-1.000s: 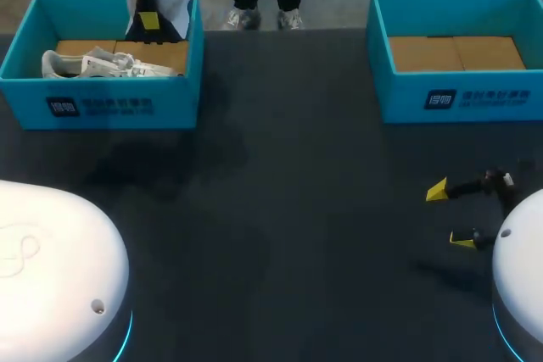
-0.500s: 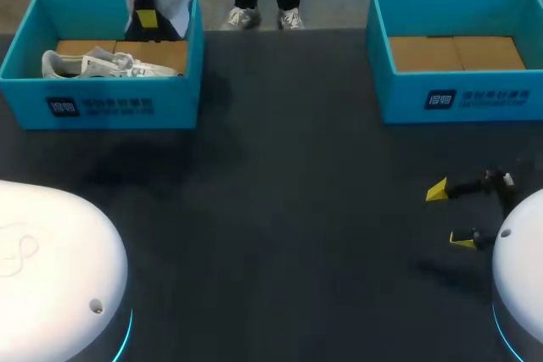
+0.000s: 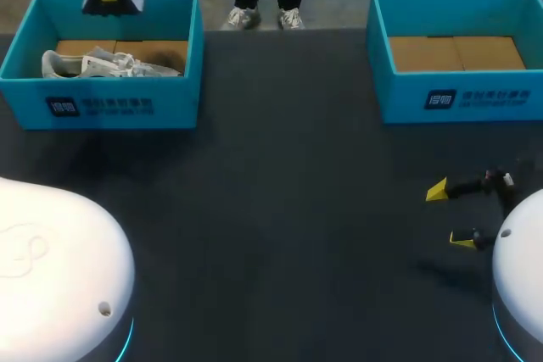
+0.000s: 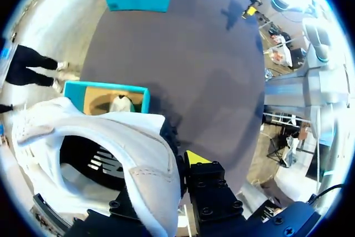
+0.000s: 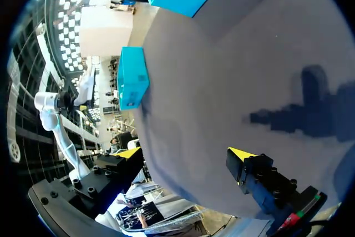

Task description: Take the shoe out of the shoebox, open the shoe tongue, remove and reinsert the insole, then place the shoe into the shoebox

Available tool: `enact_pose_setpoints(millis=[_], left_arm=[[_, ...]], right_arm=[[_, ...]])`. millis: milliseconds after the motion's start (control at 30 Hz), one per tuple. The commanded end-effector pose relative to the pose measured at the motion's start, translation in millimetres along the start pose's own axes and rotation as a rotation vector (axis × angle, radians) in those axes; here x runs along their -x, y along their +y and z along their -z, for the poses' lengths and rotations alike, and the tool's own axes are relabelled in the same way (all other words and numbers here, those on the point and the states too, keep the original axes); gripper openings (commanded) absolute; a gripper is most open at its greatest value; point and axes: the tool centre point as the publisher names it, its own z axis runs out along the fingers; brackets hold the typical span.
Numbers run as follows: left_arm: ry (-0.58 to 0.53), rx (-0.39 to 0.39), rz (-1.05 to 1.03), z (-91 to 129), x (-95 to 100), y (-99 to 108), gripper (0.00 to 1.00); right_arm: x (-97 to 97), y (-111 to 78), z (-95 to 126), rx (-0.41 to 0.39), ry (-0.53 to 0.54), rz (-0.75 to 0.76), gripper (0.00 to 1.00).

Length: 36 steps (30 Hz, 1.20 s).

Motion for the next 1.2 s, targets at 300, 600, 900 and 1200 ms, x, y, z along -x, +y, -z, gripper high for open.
enact_pose_setpoints(millis=[300,600,900,1200], left_arm=[[0.026,-0.017,0.011,12.4,55.8,41.6,0.0],[0.012,0.019,0.029,-2.1,95.4,63.7,0.0],[0.019,0.01,0.023,-22.2,132.7,79.2,0.0],[0.022,-0.003,0.004,-38.9,160.0,92.1,0.0]], right_arm=[[0.1,-2.3,1.0,0.004,0.0,0.001,1.0],[0.1,-2.3,1.0,0.004,0.0,0.001,1.0],[0.1,-2.3,1.0,0.004,0.0,0.001,1.0],[0.1,-2.3,1.0,0.004,0.0,0.001,1.0]])
